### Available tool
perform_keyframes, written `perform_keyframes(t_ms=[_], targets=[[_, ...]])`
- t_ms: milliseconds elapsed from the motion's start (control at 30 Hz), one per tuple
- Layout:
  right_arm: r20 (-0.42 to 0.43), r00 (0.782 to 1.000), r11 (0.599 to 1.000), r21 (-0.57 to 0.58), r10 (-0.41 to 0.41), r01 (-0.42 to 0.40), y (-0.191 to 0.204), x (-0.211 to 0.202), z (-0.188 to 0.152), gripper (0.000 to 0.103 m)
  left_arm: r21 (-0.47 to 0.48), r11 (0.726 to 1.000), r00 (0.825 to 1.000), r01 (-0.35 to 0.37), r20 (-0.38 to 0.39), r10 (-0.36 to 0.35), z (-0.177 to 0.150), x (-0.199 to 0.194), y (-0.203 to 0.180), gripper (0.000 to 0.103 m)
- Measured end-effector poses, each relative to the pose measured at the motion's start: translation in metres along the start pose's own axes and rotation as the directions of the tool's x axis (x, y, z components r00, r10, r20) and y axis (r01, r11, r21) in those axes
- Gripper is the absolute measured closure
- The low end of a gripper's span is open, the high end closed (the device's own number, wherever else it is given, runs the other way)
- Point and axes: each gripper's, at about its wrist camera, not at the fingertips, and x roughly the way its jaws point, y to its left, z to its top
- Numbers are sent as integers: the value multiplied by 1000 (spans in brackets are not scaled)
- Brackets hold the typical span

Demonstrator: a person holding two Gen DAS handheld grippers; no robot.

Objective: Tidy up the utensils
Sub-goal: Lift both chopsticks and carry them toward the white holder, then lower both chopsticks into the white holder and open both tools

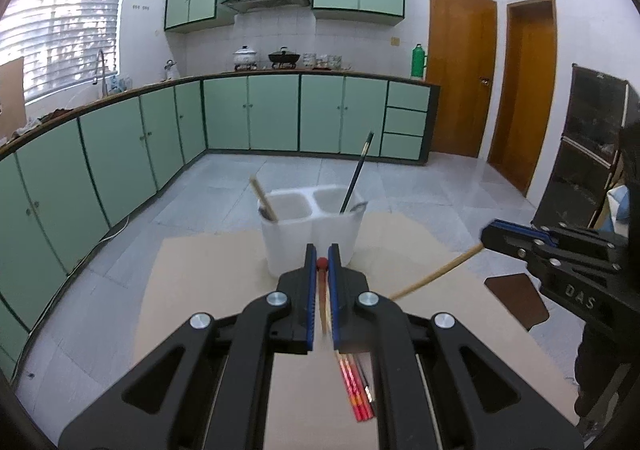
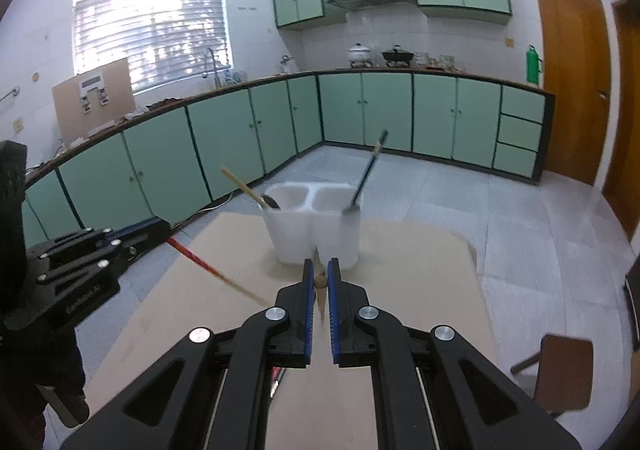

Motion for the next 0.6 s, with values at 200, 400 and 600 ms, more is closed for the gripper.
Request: perform_keyframes(t_ms=[200,400,600], targets=[[14,999,998,-51,30,-29,2,4,43,96,15,1000,999,27,32,-28,29,3,-1,98],[75,996,998,-58,41,-37,-2,-3,82,96,21,999,995,39,93,-41,60,0,0,98],[186,982,999,-30,30,-24,-10,-2,129,96,23,1000,984,11,179,-15,100,2,0,98]])
